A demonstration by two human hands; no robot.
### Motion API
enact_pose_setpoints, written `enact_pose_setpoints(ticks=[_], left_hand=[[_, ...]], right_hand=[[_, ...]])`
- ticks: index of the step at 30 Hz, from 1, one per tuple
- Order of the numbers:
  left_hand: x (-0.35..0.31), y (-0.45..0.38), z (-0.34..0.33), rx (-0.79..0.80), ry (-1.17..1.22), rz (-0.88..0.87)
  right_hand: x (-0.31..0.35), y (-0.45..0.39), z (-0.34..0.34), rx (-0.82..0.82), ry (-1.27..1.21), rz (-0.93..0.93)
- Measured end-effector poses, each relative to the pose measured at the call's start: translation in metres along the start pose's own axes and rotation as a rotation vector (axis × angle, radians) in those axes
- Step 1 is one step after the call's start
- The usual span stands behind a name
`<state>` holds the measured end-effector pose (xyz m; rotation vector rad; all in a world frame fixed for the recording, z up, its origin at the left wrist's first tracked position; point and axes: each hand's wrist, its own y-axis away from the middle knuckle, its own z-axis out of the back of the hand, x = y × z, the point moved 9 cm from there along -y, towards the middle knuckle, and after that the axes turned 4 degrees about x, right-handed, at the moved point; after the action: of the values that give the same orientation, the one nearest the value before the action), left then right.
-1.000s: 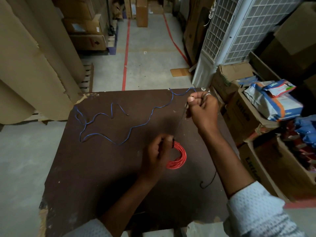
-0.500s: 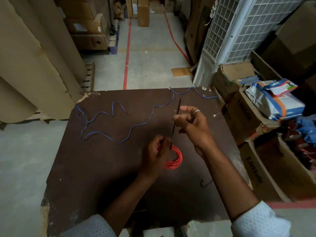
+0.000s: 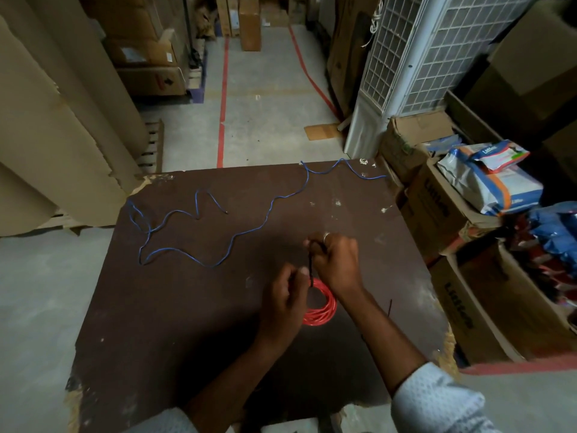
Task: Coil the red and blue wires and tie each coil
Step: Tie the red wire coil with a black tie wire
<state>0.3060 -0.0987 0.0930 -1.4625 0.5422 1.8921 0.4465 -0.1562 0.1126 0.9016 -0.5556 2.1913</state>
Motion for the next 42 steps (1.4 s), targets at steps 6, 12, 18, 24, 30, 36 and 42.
enact_pose_setpoints(ticks=[6,12,18,24,30,36,42], left_hand=[[0.036,-0.007,-0.002,-0.006,0.088,0.240],[0.035,-0.018,-0.008,-0.029,0.070,0.263],[0.038,-0.027,-0.027,0.015,0.012,0.224],[0.020,-0.026,-0.057,0.048,-0.090,0.087],[0.015,-0.028,-0.098,0.109,-0.166,-0.003],[0.057,-0.034,-0.146,0.227,-0.005,0.352],[0.067,-0.044,-0.199,0.299,0.260,0.495]], right_hand=[[-0.031,-0.005,0.007,0.027,-0.333,-0.249],[-0.035,-0.002,0.014,0.112,-0.605,-0.282],[-0.048,0.011,0.015,0.206,-0.465,-0.228],[-0.093,0.022,0.026,0.018,-0.376,-0.353],[-0.143,0.033,0.026,-0.052,-0.382,-0.566],[-0.179,0.036,0.045,-0.003,-0.709,-0.581],[-0.212,0.047,0.059,0.257,-0.705,-0.674]])
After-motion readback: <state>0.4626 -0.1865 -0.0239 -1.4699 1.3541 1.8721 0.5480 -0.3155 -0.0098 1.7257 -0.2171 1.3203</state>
